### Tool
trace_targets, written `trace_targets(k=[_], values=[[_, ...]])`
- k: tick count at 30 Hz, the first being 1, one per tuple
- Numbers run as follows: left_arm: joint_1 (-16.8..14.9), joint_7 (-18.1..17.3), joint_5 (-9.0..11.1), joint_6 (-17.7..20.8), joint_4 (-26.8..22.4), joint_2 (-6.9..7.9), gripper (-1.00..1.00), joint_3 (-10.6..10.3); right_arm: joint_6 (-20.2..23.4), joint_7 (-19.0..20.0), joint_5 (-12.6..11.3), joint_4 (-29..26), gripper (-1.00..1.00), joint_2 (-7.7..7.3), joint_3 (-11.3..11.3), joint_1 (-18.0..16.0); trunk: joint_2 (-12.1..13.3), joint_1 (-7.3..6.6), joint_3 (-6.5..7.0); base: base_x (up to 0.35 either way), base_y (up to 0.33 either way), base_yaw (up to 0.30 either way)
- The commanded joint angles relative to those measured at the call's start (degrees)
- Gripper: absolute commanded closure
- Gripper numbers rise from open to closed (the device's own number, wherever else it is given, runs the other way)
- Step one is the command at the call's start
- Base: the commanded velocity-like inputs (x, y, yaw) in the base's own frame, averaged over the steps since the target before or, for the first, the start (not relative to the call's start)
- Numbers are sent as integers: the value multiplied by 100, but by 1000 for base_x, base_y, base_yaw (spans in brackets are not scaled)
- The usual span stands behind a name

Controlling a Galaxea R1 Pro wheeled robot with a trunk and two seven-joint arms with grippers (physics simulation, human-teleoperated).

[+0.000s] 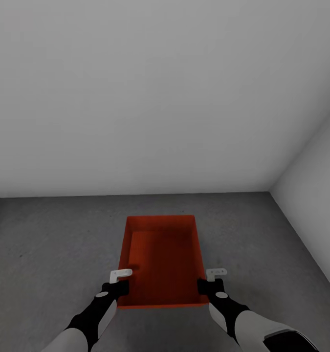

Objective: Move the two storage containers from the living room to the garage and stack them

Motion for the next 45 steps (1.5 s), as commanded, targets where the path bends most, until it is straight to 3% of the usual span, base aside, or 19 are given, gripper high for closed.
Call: trace_targets(k=[1,19,28,35,45], values=[[-4,49,65,-67,-34,-5,100,128,-11,-6,-50,15,100,37,-237,0,-10,3,-9,0,0,0],[-4,48,72,-106,-36,-14,100,124,-31,-6,-47,15,100,37,-237,0,-10,3,-9,0,0,0],[-4,48,69,-92,-45,-22,100,132,-30,-3,-47,15,100,37,-237,0,-371,200,-170,0,0,0],[-4,287,75,-91,-38,-22,100,135,-31,0,-42,15,100,37,-233,0,-652,354,-296,0,0,0],[-4,361,76,-64,-21,-23,100,135,-31,0,-39,15,100,37,-237,0,-1053,574,-475,0,0,0]])
